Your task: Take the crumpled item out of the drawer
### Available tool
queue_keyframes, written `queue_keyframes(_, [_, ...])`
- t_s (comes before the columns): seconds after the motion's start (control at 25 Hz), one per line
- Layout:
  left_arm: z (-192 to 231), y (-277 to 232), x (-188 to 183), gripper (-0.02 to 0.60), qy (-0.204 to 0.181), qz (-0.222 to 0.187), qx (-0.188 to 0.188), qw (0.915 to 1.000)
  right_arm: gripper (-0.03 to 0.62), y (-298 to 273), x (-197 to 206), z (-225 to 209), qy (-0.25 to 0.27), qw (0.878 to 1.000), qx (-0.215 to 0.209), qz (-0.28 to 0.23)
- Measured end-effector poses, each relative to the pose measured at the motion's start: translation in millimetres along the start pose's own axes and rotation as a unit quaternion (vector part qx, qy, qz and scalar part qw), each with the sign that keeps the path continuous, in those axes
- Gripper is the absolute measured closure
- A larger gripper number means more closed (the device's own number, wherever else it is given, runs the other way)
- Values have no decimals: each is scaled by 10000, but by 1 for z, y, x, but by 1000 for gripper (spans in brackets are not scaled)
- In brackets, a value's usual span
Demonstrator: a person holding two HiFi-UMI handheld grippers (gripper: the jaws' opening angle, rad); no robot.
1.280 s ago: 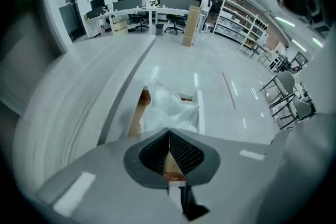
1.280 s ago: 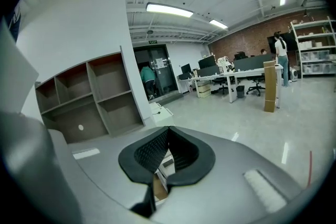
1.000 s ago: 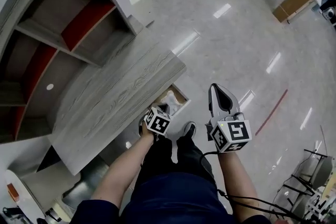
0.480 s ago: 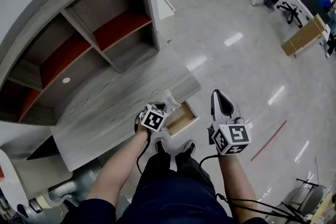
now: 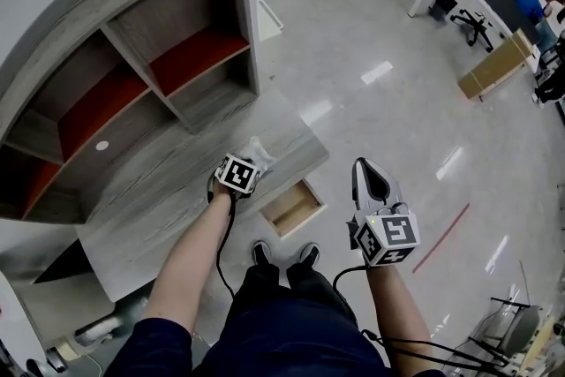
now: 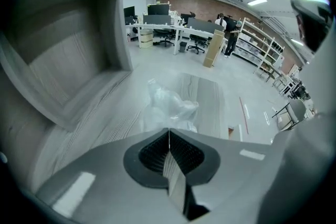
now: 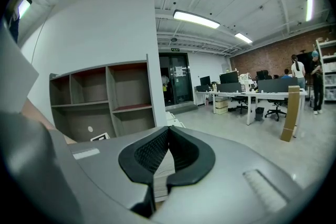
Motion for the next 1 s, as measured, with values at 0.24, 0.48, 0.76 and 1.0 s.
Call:
queue_keyframes(0.24, [24, -24, 15, 501, 871, 128, 108, 9961, 588, 7, 5, -10, -81, 9997, 195, 75])
queue_keyframes(0.48, [23, -1, -3, 471, 926, -236, 150, 9953, 588, 1, 9, -18, -142, 9996, 240, 11])
queue_keyframes(0.76, [12, 79, -76, 472, 963, -1466, 3, 9845, 588, -13, -15, -18, -62, 9995, 178, -253])
queue_keyframes(1.0, [-26, 158, -135, 476, 698, -2573, 322, 9633, 588, -19, -44, -14, 46, 9985, 97, -530])
Point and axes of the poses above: the fingertips, and each gripper's own axes: y backward along the fingers, z to its left, x out of its underside, the point moved 2 cm from there along y, backward along the fingers, and after that the axes turned 9 degrees about y, right-handed, at the moved point
